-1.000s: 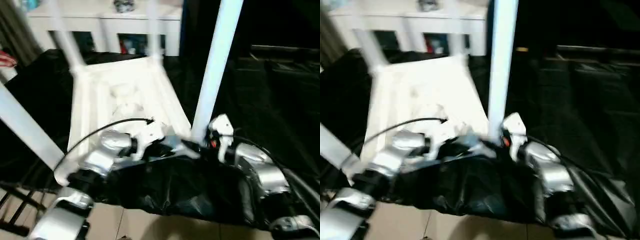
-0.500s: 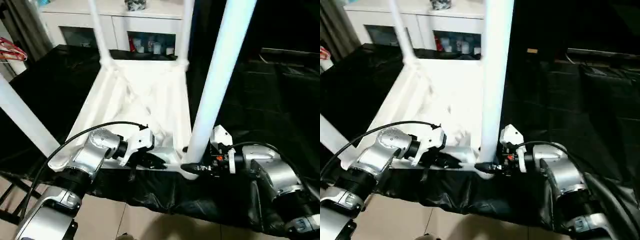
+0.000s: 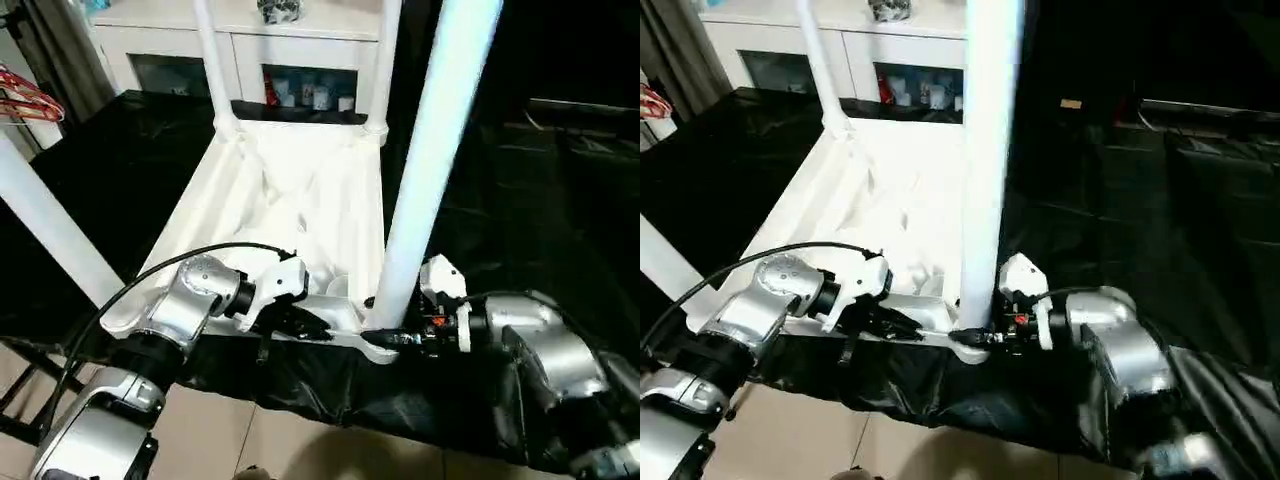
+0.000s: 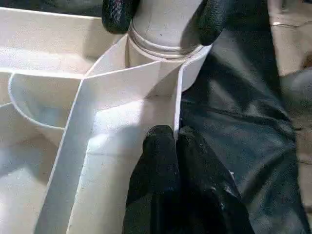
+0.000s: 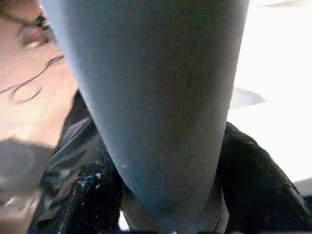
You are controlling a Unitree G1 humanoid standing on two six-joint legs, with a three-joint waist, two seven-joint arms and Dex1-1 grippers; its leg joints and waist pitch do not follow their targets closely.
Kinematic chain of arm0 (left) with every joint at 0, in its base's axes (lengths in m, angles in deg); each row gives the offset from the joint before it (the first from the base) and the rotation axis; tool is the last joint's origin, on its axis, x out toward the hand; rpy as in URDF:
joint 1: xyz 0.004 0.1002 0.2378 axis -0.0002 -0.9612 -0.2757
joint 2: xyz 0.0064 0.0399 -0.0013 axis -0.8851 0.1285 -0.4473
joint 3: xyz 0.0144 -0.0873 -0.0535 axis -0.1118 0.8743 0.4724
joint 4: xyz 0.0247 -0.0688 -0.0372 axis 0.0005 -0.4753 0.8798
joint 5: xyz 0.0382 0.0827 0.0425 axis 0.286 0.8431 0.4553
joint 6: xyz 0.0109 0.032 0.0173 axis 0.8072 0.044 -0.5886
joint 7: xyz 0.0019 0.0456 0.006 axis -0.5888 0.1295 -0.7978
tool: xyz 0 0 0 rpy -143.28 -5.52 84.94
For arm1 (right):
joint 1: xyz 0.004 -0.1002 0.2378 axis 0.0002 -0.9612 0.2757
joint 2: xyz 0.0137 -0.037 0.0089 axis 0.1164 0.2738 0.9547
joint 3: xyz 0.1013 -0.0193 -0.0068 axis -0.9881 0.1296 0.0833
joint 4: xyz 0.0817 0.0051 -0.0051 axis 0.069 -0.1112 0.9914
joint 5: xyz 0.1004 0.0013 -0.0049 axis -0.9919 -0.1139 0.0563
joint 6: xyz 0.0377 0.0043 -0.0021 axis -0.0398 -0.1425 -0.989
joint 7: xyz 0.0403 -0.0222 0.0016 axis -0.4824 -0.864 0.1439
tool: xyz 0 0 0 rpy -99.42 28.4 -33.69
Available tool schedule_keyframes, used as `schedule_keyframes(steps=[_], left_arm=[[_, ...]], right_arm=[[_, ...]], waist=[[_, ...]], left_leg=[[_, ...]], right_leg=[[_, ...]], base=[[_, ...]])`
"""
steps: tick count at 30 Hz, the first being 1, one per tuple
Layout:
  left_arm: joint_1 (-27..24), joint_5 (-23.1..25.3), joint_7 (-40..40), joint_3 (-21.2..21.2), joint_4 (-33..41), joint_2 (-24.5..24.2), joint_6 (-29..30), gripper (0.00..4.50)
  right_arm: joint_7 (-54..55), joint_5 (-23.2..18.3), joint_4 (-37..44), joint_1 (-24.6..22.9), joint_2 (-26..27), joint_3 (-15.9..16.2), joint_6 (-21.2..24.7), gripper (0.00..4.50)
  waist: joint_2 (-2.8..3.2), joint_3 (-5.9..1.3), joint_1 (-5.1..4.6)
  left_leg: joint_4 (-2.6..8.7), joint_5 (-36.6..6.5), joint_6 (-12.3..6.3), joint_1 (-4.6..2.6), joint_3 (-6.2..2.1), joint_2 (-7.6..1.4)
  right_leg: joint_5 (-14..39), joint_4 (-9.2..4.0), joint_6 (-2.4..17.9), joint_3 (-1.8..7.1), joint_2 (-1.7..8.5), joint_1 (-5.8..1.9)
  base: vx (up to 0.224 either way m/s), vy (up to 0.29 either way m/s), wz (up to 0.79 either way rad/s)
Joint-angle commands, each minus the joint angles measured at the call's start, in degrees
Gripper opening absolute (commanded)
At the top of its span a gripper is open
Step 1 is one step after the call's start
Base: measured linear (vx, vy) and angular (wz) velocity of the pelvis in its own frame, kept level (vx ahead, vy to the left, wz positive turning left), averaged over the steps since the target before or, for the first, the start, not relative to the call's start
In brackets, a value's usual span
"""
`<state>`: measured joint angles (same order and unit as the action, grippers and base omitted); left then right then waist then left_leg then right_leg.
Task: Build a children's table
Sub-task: Rotate leg to tighten
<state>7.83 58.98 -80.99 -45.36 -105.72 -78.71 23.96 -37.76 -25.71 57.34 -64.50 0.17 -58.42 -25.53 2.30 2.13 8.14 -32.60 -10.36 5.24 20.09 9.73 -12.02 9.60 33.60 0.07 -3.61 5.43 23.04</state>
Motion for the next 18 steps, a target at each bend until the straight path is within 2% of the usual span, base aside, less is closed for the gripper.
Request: schedule_keyframes(steps=[1, 2, 3, 4, 5, 7, 9, 10, 11, 12, 13, 14, 16, 17, 18], left_arm=[[2.63, 0.38, 10.06, 2.49, 0.01, 3.34, 1.4, 0.0], [2.63, 0.38, 10.06, 2.49, 0.01, 3.34, 1.4, 0.0], [2.2, 0.88, 13.94, 2.67, 0.7, 5.48, 2.2, 0.0], [1.87, 1.19, 15.51, 2.59, 1.18, 6.4, 2.55, 0.0], [1.34, 1.41, 16.79, 2.36, 1.97, 7.42, 3.13, 0.0], [1.02, 1.81, 18.63, 2.18, 2.53, 8.6, 3.92, 0.0], [0.97, 2.39, 21.06, 2.1, 2.68, 9.88, 4.54, 0.0], [0.94, 2.81, 22.64, 1.98, 2.85, 10.75, 4.91, 0.0], [0.97, 3.22, 24.77, 2.04, 2.97, 11.87, 5.54, 0.0], [0.97, 3.5, 26.09, 1.96, 3.12, 12.79, 6.06, 0.0], [0.93, 3.76, 27.03, 1.93, 3.29, 13.39, 6.47, 0.0], [1.19, 4.65, 30.06, 1.98, 2.97, 14.87, 6.68, 0.0], [1.26, 4.88, 30.92, 1.93, 2.97, 15.41, 6.83, 0.0], [1.38, 5.03, 32.04, 1.91, 2.94, 15.98, 6.95, 0.0], [1.43, 5.06, 32.63, 1.88, 2.97, 16.28, 7.05, 0.0]], right_arm=[[5.5, -0.06, -1.26, -2.1, 4.35, 1.8, 0.31, 2.32], [5.5, -0.06, -1.26, -2.1, 4.35, 1.8, 0.31, 2.32], [13.06, 1.74, -3.31, -2.52, 7.56, 0.53, -0.42, 2.28], [16.39, 2.47, -4.28, -2.55, 9.0, 0.02, -0.49, 2.21], [20.43, 3.25, -5.35, -2.56, 10.77, -0.69, -0.43, 2.21], [24.29, 3.71, -6.49, -2.4, 12.77, -1.53, -0.72, 2.15], [28.63, 4.54, -7.42, -2.11, 14.93, -2.22, -0.57, 2.11], [31.69, 5.13, -8.25, -1.69, 16.31, -2.61, -0.27, 2.1], [35.26, 6.02, -9.41, -1.02, 17.88, -2.83, -0.51, 2.09], [38.74, 6.65, -10.6, -0.23, 19.39, -3.23, -0.52, 2.08], [41.0, 7.26, -11.31, 0.2, 20.45, -3.63, -0.73, 2.08], [46.58, 7.93, -14.11, 2.14, 23.17, -5.0, -0.81, 2.08], [48.39, 8.08, -15.27, 3.0, 24.29, -5.51, -1.04, 2.08], [50.06, 8.33, -16.36, 3.91, 25.31, -5.8, -1.7, 2.08], [50.88, 8.5, -16.9, 4.39, 25.84, -5.89, -2.21, 2.08]], waist=[[-0.18, -2.93, -0.46], [-0.03, -2.91, -0.51], [-0.21, -2.82, -0.72], [-0.1, -2.67, -1.07], [-0.24, -2.6, -1.64], [-0.26, -2.56, -2.41], [-0.24, -2.55, -2.97], [0.05, -2.47, -3.33], [-0.03, -2.42, -3.51], [0.16, -2.41, -3.61], [0.21, -2.44, -4.17], [0.63, -2.4, -4.52], [0.53, -2.36, -5.02], [0.78, -2.35, -5.19], [0.72, -2.35, -5.51]], left_leg=[[4.08, -17.35, -0.99, -0.26, 0.32, -0.86], [4.12, -17.88, -0.69, -0.31, 0.25, -0.82], [4.27, -18.62, -0.18, -0.37, 0.13, -0.75], [4.45, -19.37, 0.46, -0.3, -0.03, -0.61], [4.67, -19.32, 0.74, 0.05, -0.28, -0.39], [4.61, -20.35, 0.51, -0.03, -0.38, -0.25], [4.62, -20.58, 0.06, -0.05, -0.41, -0.16], [4.66, -20.98, -0.07, 0.01, -0.45, -0.14], [4.67, -21.25, 0.0, 0.02, -0.44, -0.12], [4.67, -21.6, 0.18, -0.1, -0.49, -0.12], [4.79, -22.36, 0.62, -0.07, -0.71, -0.02], [4.86, -23.07, 0.61, -0.04, -0.79, 0.03], [4.8, -24.2, 0.68, -0.08, -0.92, 0.19], [4.81, -25.01, 0.46, -0.19, -0.98, 0.24], [4.83, -25.58, 0.35, -0.08, -1.03, 0.24]], right_leg=[[16.51, -3.95, 11.85, 1.76, 2.47, -2.85], [18.02, -4.09, 11.32, 1.77, 2.52, -2.8], [20.99, -4.44, 10.13, 1.75, 2.59, -2.69], [23.84, -4.7, 8.99, 1.65, 2.61, -2.56], [26.19, -4.92, 7.61, 1.44, 2.59, -2.87], [28.87, -5.4, 6.38, 1.34, 2.59, -2.6], [29.32, -5.71, 6.03, 1.26, 2.46, -2.45], [29.42, -5.76, 6.01, 1.23, 2.36, -2.33], [29.82, -5.87, 5.86, 1.19, 2.32, -2.28], [30.27, -5.9, 5.81, 1.11, 2.34, -2.16], [31.0, -6.02, 5.52, 0.82, 2.33, -2.29], [30.95, -6.2, 5.35, 0.78, 2.32, -2.21], [31.23, -6.3, 5.24, 0.58, 2.11, -2.12], [31.3, -6.41, 5.22, 0.59, 2.11, -2.03], [31.05, -6.43, 5.32, 0.57, 2.08, -1.98]], base=[[0.0, 0.0, 0.0], [-0.057, -0.005, -0.01], [0.0, 0.0, 0.0], [0.0, 0.0, 0.0], [0.0, 0.0, 0.0], [0.0, 0.0, 0.0], [0.0, 0.0, 0.0], [0.0, 0.0, 0.0], [0.0, 0.0, 0.0], [0.0, 0.0, 0.0], [0.0, 0.0, 0.0], [0.0, 0.0, 0.0], [0.0, 0.0, 0.0], [0.0, 0.0, 0.0], [0.0, 0.0, 0.0]])
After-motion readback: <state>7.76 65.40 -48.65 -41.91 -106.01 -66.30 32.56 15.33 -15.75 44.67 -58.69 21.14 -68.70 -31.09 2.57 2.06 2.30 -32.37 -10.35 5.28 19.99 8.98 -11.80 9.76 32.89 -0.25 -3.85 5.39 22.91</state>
